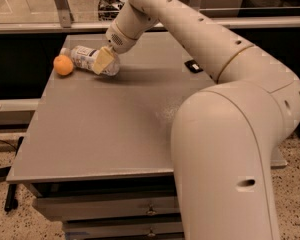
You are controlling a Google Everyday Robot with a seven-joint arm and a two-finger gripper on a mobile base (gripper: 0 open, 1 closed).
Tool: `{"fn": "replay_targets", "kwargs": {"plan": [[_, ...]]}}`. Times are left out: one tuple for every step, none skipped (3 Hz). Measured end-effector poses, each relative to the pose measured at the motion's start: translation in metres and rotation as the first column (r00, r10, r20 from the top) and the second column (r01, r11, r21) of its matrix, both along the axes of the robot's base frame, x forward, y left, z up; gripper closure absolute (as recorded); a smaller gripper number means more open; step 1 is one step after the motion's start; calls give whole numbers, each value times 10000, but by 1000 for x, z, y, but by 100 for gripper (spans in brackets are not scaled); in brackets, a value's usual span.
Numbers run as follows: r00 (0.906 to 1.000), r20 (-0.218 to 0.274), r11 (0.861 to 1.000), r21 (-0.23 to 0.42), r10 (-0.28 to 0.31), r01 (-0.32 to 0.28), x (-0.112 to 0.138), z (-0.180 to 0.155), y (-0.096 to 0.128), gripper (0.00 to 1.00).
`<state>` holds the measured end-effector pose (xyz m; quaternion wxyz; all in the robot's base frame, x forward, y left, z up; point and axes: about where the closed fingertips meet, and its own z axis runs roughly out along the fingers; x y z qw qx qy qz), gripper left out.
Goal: Move blue plastic bottle near orange
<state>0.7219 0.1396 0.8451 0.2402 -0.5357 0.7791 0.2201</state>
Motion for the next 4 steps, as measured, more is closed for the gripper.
{"fn": "replay_targets", "kwargs": {"plan": [[9999, -30, 9998, 94, 153, -152, -3, 2, 4, 0], [9998, 101, 9993, 344, 165, -169, -5, 13, -2, 0], [9976, 689, 9964, 840, 33, -91, -16, 40, -28, 0], [9871, 1590, 9869, 1615, -212, -48, -45, 76, -73, 0]]}}
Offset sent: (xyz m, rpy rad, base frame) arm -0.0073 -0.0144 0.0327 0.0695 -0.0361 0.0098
